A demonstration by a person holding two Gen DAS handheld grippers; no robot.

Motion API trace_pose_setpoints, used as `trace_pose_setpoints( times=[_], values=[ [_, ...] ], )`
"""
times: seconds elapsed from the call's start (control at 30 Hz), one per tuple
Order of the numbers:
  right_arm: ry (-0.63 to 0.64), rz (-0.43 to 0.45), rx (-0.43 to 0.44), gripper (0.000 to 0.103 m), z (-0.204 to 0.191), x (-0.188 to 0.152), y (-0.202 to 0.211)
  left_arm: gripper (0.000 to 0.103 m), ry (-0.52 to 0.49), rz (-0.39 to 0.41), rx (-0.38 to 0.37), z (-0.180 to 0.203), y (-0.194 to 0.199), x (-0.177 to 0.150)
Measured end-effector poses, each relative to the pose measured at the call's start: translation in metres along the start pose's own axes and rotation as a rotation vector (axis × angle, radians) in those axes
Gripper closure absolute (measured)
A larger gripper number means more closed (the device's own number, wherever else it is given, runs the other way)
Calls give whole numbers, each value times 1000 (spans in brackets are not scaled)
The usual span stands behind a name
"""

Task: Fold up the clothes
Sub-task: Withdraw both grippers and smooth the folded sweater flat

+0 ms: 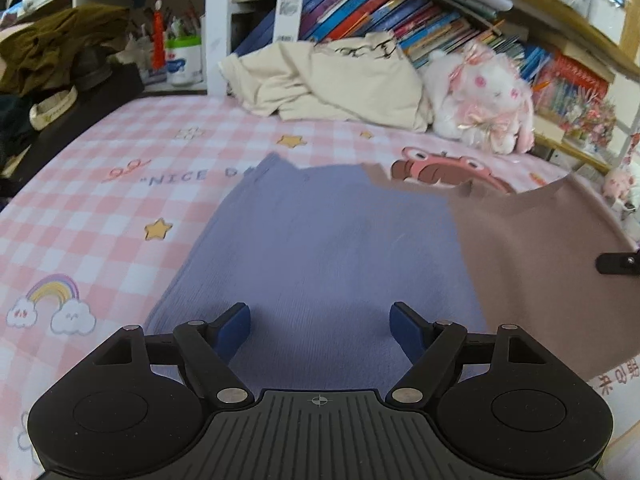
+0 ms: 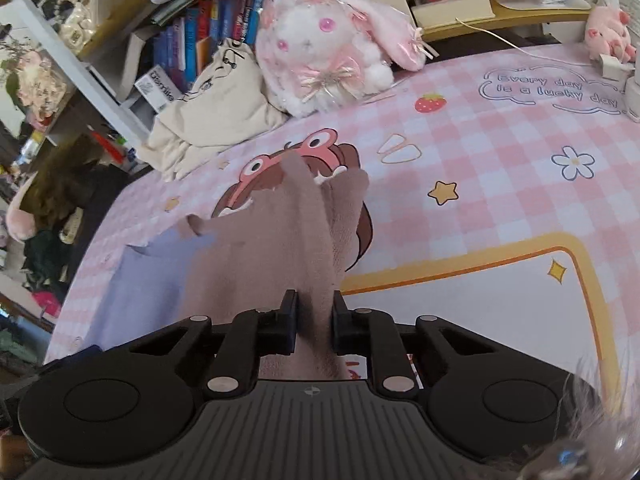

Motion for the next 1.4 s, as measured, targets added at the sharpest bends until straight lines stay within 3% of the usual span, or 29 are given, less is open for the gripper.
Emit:
trace_pose_setpoints(
  times=[0.13, 0.27, 0.43, 0.6, 0.77, 1.1, 1.4],
  values=[
    [45, -69, -63, 85, 4, -3, -18, 24, 21, -5, 13, 0, 1, 0],
    [84, -58, -65, 79, 3, -2, -15, 23, 45, -8, 46, 3, 5, 2],
    [167, -23, -77, 61, -1, -4, 2, 18, 79, 4, 70, 9, 16, 2],
    [292, -15, -72, 56, -12, -16, 21, 17, 71, 4, 80, 20, 25, 0],
    [376, -62, -63, 48, -17, -34, 30, 15, 57, -7, 72, 32, 35, -6],
    [432, -139, -30, 28, -17, -51, 33, 11, 20, -59, 73, 56, 40, -20],
    [471, -188, -7, 23, -11, -59, 36, 11, 60, -87, 106, 63, 46, -32]
  ],
)
Point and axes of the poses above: each gripper's, at about its wrist camera, not at the fingertips, and y roughly against the way its jaws point, z to its right, x to its top, the point moved 1 cm from there along -y, roughly the way its jaws point, and after that the axes turned 3 degrees about x, right-handed, at the moved point
